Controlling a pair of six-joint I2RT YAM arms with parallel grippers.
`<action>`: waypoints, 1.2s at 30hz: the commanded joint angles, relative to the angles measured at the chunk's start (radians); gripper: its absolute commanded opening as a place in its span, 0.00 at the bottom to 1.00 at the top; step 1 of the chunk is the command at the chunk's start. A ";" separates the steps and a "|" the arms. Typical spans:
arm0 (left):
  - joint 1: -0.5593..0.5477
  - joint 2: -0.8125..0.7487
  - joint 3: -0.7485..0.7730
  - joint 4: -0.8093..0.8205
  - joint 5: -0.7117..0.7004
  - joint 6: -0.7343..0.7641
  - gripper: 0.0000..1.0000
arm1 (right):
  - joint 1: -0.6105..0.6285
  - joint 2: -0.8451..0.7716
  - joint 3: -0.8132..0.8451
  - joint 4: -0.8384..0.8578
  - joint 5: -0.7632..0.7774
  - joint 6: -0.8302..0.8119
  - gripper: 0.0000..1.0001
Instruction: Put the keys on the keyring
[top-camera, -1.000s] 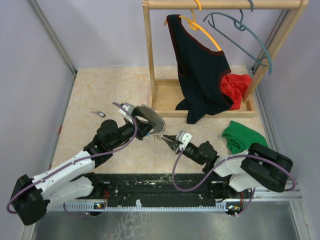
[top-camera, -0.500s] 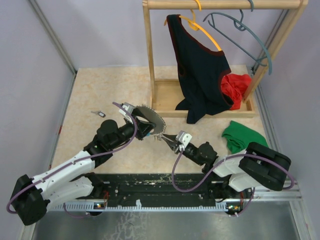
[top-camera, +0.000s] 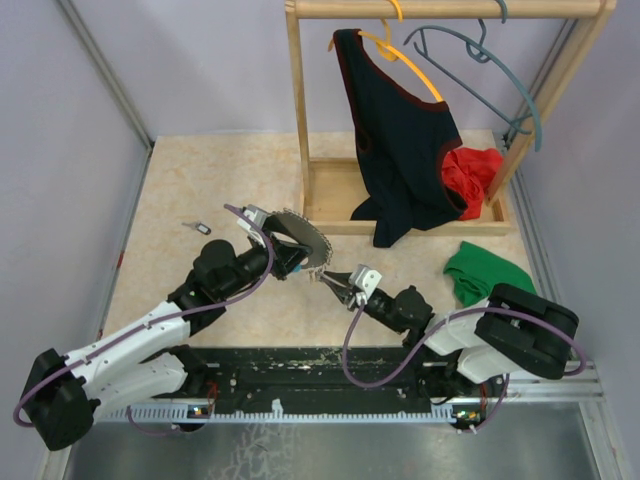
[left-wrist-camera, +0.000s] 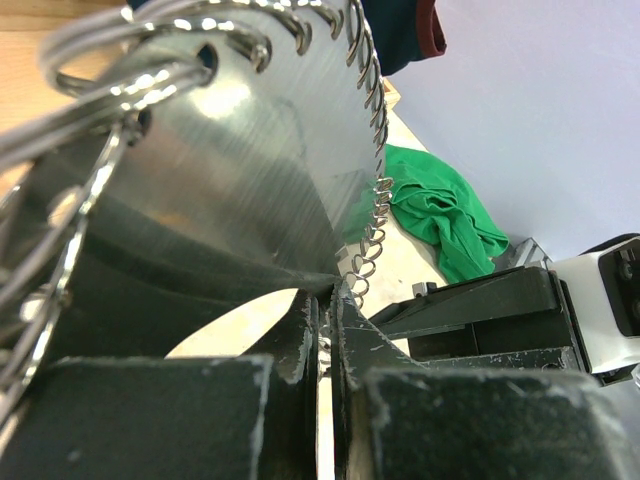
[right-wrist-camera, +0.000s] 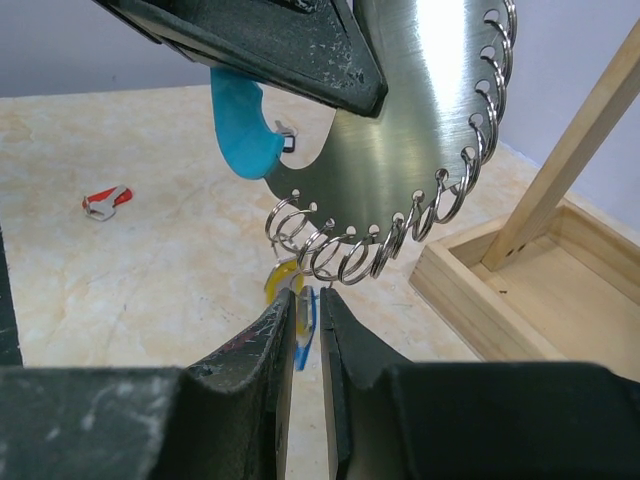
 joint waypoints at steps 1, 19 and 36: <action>0.004 -0.006 -0.003 0.070 0.006 -0.008 0.00 | 0.020 0.008 0.035 0.089 0.034 -0.005 0.17; 0.004 0.007 -0.005 0.075 0.009 -0.015 0.00 | 0.026 0.035 0.049 0.113 0.050 -0.014 0.21; 0.002 -0.006 -0.009 0.049 -0.024 -0.015 0.01 | 0.036 0.028 0.026 0.144 0.091 -0.021 0.00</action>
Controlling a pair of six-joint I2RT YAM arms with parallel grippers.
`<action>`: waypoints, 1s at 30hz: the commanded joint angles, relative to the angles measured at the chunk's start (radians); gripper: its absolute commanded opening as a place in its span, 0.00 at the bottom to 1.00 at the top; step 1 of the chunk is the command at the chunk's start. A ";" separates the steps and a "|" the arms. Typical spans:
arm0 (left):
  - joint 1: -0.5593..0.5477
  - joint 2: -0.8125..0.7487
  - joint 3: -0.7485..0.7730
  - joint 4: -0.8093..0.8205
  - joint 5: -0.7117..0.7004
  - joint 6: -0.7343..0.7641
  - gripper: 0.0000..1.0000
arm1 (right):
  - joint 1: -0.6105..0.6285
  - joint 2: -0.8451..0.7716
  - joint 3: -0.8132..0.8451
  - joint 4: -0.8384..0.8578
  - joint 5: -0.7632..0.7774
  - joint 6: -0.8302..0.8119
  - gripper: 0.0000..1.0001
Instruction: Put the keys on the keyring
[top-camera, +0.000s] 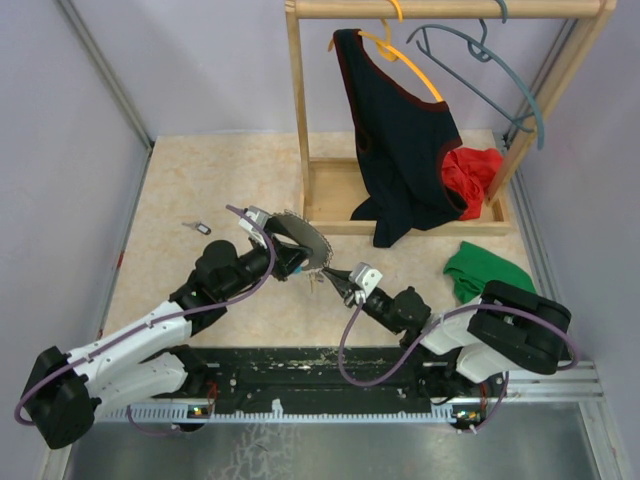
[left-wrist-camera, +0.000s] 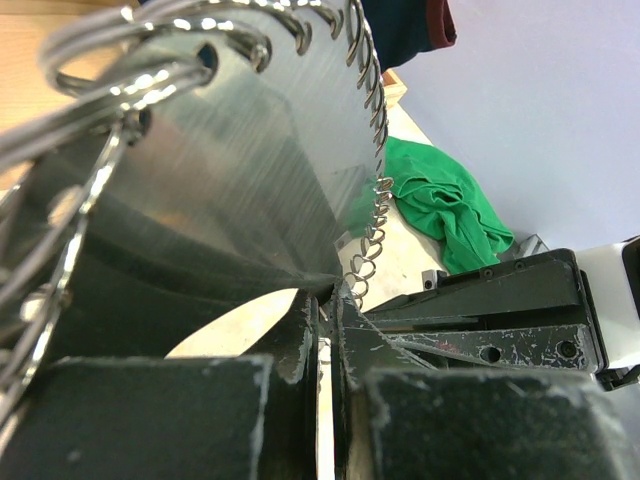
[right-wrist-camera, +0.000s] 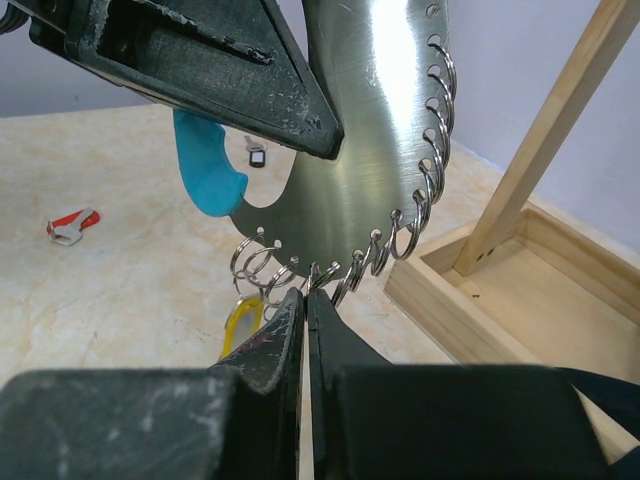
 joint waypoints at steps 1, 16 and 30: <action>0.002 -0.019 0.001 0.043 -0.027 -0.013 0.01 | 0.017 -0.021 0.008 0.067 0.000 -0.003 0.00; 0.004 -0.027 -0.074 0.020 -0.151 -0.116 0.33 | 0.018 -0.153 0.004 -0.105 -0.044 0.011 0.00; 0.021 -0.081 -0.157 -0.039 -0.113 -0.141 0.63 | -0.050 -0.248 0.081 -0.434 -0.127 0.015 0.00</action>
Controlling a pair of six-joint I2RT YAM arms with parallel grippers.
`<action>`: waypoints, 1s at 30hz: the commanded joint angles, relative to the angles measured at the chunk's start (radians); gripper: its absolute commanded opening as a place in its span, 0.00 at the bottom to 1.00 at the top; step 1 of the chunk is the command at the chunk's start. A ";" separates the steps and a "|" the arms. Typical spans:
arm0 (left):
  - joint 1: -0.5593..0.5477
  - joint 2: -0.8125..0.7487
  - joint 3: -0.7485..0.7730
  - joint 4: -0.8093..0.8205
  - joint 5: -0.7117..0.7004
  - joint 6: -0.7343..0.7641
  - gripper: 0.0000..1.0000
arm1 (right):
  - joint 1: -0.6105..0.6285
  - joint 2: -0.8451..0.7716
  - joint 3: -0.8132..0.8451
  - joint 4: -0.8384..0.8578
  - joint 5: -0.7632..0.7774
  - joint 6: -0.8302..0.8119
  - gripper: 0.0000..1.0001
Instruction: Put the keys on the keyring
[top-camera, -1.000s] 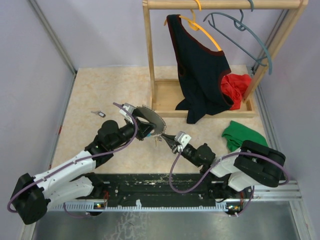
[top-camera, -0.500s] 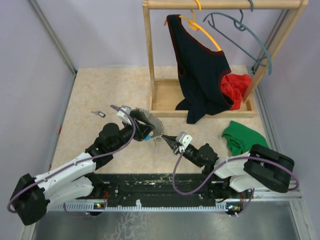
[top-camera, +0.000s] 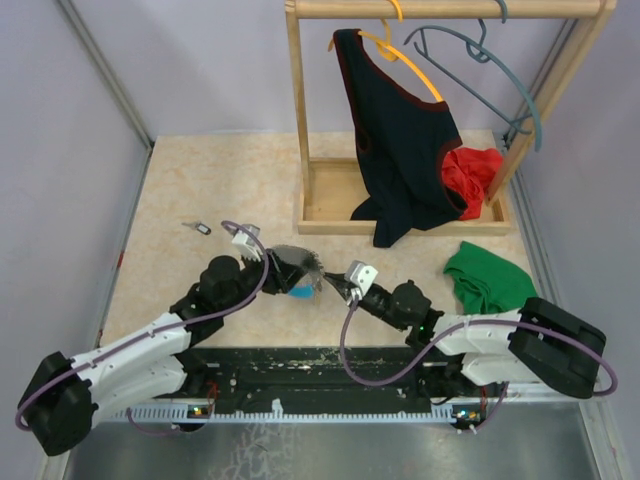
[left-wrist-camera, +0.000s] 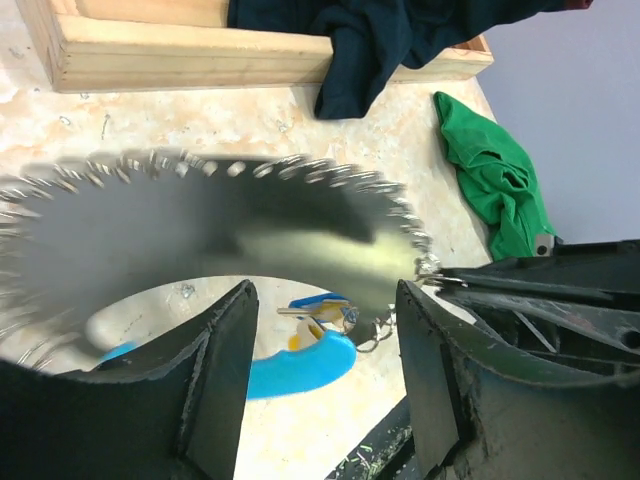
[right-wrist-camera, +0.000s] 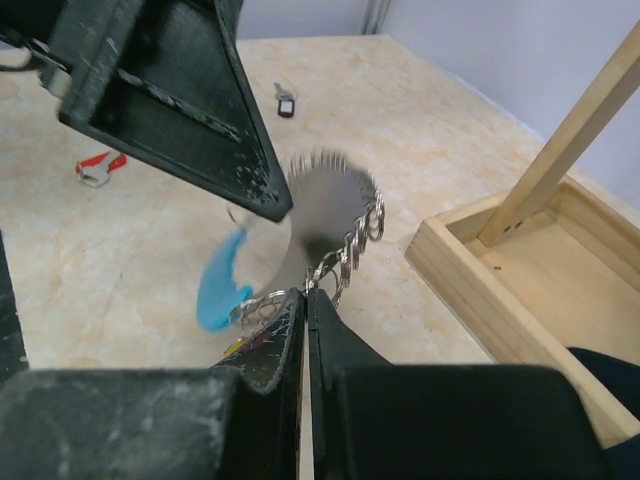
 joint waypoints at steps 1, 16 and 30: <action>0.014 -0.051 -0.006 -0.012 0.017 0.000 0.64 | -0.053 -0.028 0.062 -0.089 -0.080 0.024 0.00; 0.038 -0.127 -0.112 0.240 0.214 0.318 0.68 | -0.194 -0.100 0.204 -0.401 -0.362 -0.007 0.00; 0.085 0.020 -0.029 0.351 0.501 0.723 0.58 | -0.313 -0.049 0.449 -0.700 -0.698 -0.103 0.00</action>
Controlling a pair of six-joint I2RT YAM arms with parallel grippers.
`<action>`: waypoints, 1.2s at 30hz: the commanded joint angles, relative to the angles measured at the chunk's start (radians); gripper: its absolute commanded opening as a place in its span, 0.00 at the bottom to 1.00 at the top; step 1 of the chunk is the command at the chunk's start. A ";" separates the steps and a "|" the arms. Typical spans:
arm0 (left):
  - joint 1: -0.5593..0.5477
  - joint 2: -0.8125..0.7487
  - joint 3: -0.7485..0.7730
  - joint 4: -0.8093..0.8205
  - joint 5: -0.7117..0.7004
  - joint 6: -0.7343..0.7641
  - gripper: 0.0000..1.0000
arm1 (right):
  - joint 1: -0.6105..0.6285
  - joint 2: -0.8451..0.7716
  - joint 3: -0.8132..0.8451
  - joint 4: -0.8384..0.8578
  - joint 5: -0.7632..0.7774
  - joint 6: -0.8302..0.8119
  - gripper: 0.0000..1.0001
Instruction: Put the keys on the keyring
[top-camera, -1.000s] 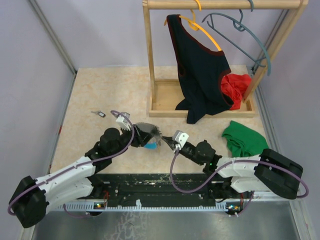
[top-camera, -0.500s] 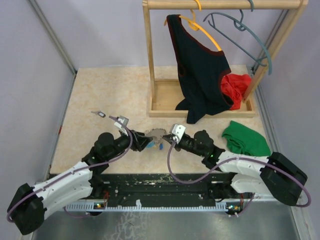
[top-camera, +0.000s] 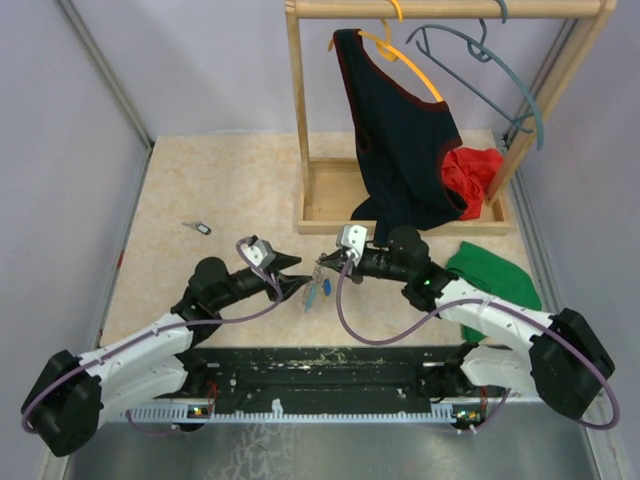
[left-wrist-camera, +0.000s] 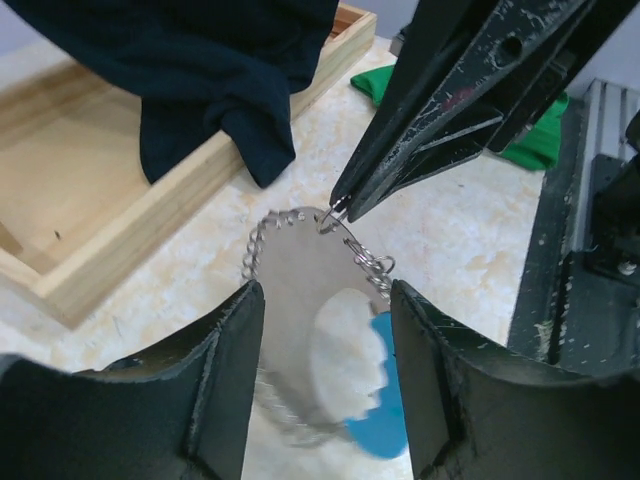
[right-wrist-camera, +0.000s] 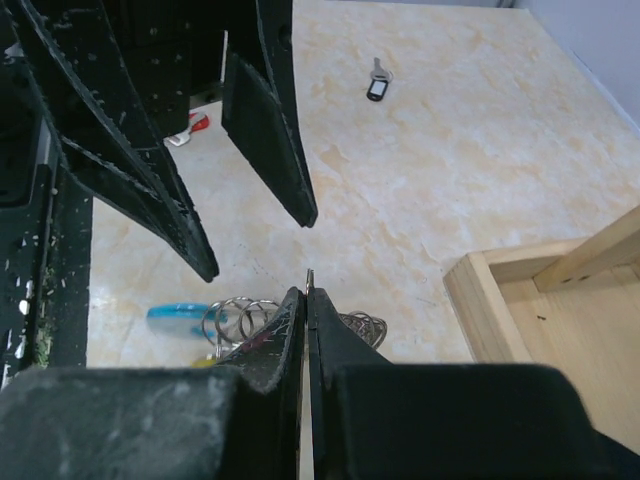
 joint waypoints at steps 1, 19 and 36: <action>0.022 0.017 0.040 0.072 0.104 0.152 0.56 | -0.015 0.024 0.117 -0.065 -0.135 -0.057 0.00; 0.044 0.101 0.100 0.055 0.238 0.241 0.33 | -0.018 0.066 0.175 -0.124 -0.219 -0.103 0.00; 0.044 0.095 0.119 -0.037 0.224 0.301 0.21 | -0.020 0.052 0.170 -0.128 -0.228 -0.101 0.00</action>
